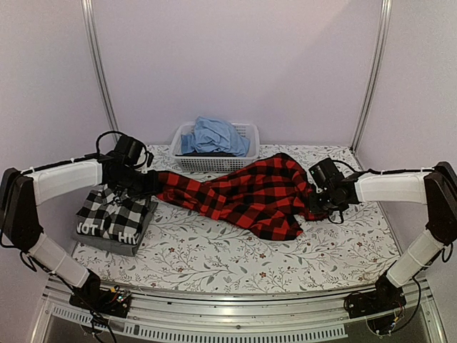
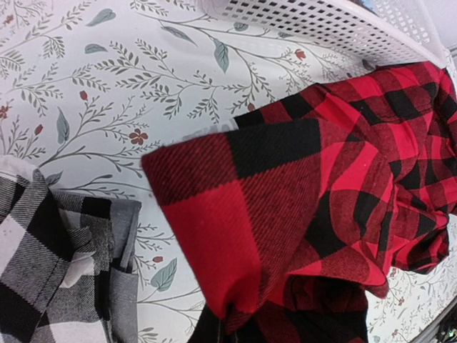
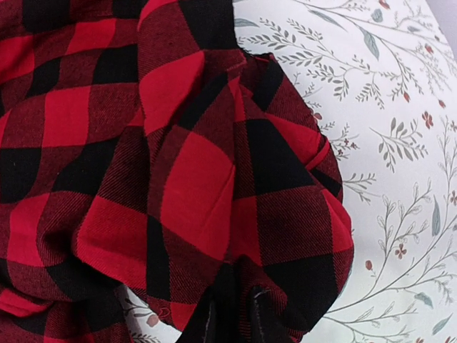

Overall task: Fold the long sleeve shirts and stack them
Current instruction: Flatten out the crumpled shirt at the center of the board.

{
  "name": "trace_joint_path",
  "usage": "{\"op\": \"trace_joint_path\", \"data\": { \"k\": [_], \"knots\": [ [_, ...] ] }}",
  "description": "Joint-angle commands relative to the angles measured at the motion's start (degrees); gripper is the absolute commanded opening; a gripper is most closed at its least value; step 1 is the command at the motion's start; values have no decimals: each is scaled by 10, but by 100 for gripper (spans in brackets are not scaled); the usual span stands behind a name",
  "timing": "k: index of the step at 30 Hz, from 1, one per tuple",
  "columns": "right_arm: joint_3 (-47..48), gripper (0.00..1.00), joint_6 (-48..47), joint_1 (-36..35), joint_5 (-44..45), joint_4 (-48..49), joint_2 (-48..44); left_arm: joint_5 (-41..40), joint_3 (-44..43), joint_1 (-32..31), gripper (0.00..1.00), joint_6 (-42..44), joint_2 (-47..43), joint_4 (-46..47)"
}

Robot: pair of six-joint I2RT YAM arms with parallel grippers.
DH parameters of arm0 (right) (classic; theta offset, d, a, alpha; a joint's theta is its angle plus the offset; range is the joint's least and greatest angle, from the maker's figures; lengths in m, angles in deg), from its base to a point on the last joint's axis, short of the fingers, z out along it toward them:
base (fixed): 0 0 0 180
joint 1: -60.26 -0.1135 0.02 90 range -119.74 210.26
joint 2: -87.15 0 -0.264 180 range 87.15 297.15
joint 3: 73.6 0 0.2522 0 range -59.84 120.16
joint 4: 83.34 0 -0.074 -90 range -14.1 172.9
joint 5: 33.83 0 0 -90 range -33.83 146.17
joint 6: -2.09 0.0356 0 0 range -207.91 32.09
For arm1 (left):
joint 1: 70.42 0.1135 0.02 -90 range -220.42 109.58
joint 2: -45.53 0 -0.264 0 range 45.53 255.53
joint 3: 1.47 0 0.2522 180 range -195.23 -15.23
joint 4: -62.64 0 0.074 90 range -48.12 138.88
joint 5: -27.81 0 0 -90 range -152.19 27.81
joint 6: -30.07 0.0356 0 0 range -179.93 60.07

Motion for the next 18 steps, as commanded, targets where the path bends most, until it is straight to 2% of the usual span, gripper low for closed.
{"op": "trace_joint_path", "data": {
  "k": [1,2,3,11,13,18],
  "knots": [
    [31,7,-11,0,7,-19,-1,2,-2,13,0,14,2,-5],
    [42,1,-9,-1,6,-37,-2,3,-2,14,0,16,3,-6],
    [59,0,-7,-1,5,-58,-4,2,-2,15,0,18,3,-8],
    [258,0,-19,0,0,-280,-27,-4,-13,45,0,47,5,-29],
    [294,0,-28,12,10,-301,-20,-5,-20,54,0,55,8,-38],
    [340,0,-74,107,-18,-287,23,-7,-31,68,0,71,11,-52]
  ]
}}
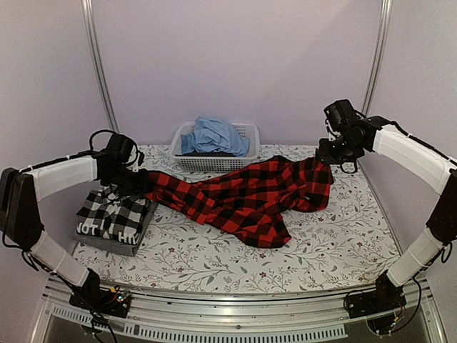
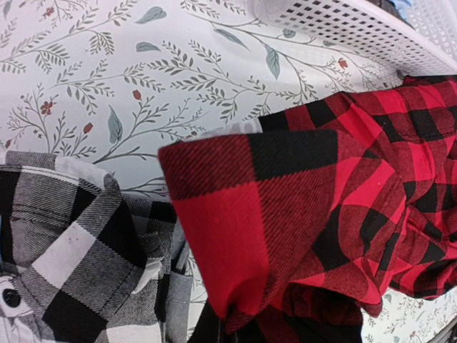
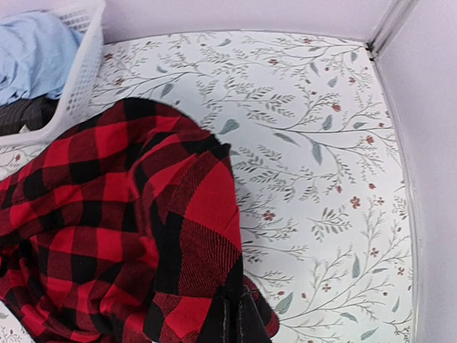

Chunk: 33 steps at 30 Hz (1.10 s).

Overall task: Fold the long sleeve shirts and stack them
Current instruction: Flatten out the crumpled shirt at the center of the board.

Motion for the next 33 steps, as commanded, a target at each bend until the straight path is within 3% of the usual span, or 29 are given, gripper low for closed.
{"op": "trace_joint_path", "data": {
  "k": [1,11,13,17,19,22,27,33],
  "knots": [
    [35,0,-47,86,-14,-22,40,-4,-24,15,0,27,7,-23],
    [80,6,-72,207,-31,78,208,-12,-35,30,0,37,15,-35],
    [105,20,-79,208,-39,75,232,-3,-43,31,0,37,18,-37],
    [114,59,-77,189,-52,69,230,36,-55,27,5,26,14,-32],
    [84,69,-72,176,-57,77,200,48,-55,22,13,19,3,-21],
    [5,77,-54,148,-70,102,153,46,-61,6,25,19,-11,-15],
    [-111,78,-22,67,-80,136,59,13,-76,-37,45,25,-42,-13],
    [-204,74,20,-43,-92,150,-14,26,-69,-148,48,5,-55,12]
  ]
}}
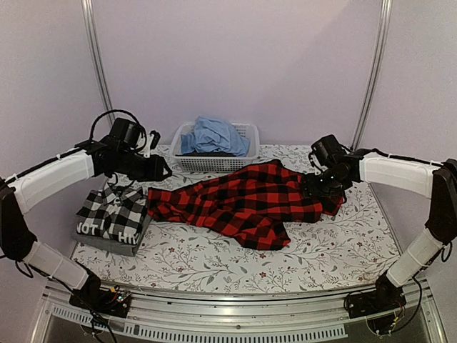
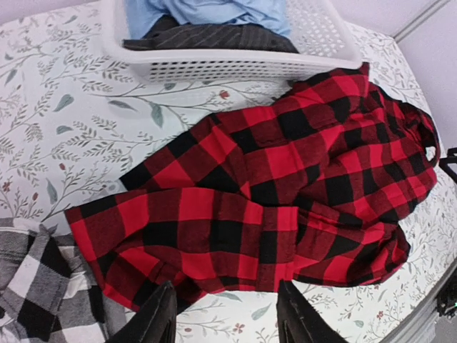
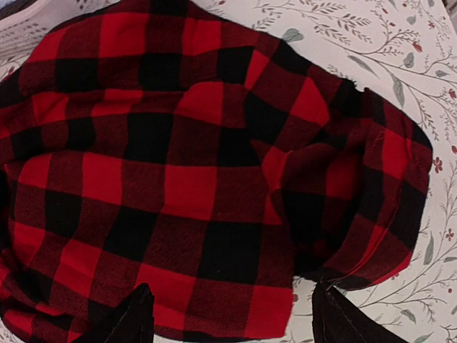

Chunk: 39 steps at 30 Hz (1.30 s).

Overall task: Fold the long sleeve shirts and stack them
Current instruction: Flatten out the crumpled shirt at the center of the board.

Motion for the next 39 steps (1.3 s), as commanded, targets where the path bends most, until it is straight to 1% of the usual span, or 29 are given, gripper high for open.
{"op": "trace_joint_path", "data": {
  "k": [1,4,9,13,17,23,25,27,29,33,35,39],
  "knots": [
    [-51,74,46,-63,-10,21,-41,9,2,-94,48,-17,-3,37],
    [-90,73,82,-90,3,26,-55,10,14,-159,49,-35,21,74],
    [-170,75,144,-92,39,60,-110,5,-11,-256,51,-44,100,128],
    [-209,86,175,-91,46,102,-138,-9,-90,-320,52,-21,197,133],
    [-241,92,185,-69,-8,181,-135,-18,-199,-370,54,6,307,111],
    [-297,92,210,-15,-80,290,-152,-25,-333,-422,56,41,429,57],
    [-308,91,217,-2,-109,315,-151,-27,-372,-437,56,48,462,38],
    [-309,89,221,0,-133,319,-142,-27,-402,-445,57,51,489,22],
    [-312,84,228,0,-140,336,-132,-20,-423,-450,60,51,512,13],
    [-316,76,239,0,-136,339,-126,-27,-452,-453,62,48,545,-2],
    [-315,70,240,0,-134,340,-122,-34,-460,-454,64,47,555,-8],
    [-305,56,242,0,-137,340,-109,-45,-466,-456,64,50,566,-17]
  ]
}}
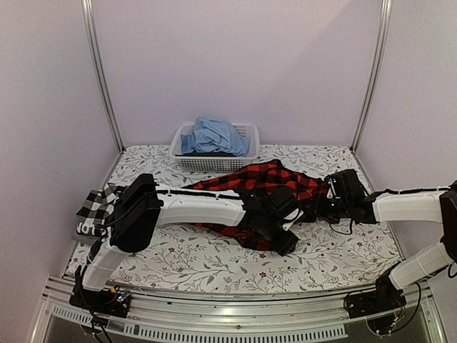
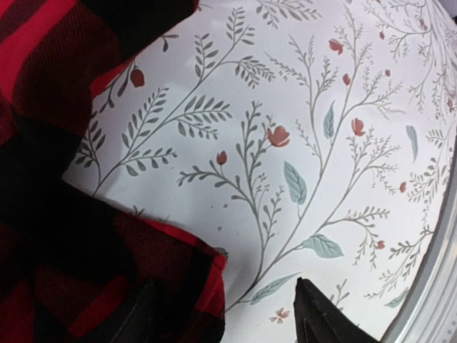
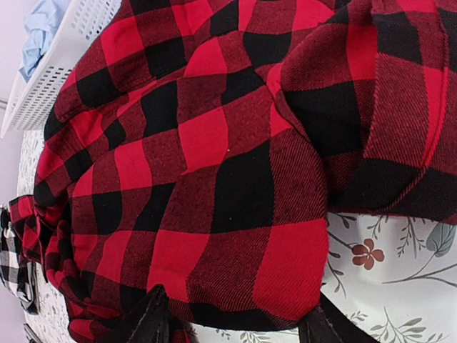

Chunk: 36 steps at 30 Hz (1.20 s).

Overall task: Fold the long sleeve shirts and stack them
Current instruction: Flatten out the crumpled shirt at the center of the board.

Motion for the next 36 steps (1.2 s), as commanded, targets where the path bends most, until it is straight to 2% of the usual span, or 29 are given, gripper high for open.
{"op": "trace_joint_path", "data": {
  "k": [1,3,5,7,9,10,14,19,23,27,32,36],
  "knots": [
    [6,53,10,0,-9,15,20,-21,-18,-3,63,8,12,-25],
    [12,45,9,1,-8,15,28,-37,-17,-4,60,8,14,-29],
    [20,36,8,1,-5,11,33,-41,-15,-4,48,8,11,-30],
    [28,27,6,0,-1,3,39,-61,-11,-4,32,8,5,-30],
    [42,16,1,1,6,-8,42,-70,-6,-3,7,7,-5,-30],
    [49,11,-2,1,10,-20,43,-73,-2,-3,0,6,-15,-28],
    [101,0,-26,1,57,-84,47,-76,48,-1,0,2,-81,-8],
    [191,0,-73,19,121,-170,63,-48,158,12,0,10,-220,29],
    [260,0,-125,58,139,-211,95,48,279,32,0,26,-364,73],
    [329,0,-163,91,145,-237,144,83,389,67,0,24,-476,93],
    [402,0,-190,96,136,-258,216,122,488,132,0,8,-550,99],
    [416,2,-196,95,128,-262,255,207,547,163,0,4,-570,141]
  ]
}}
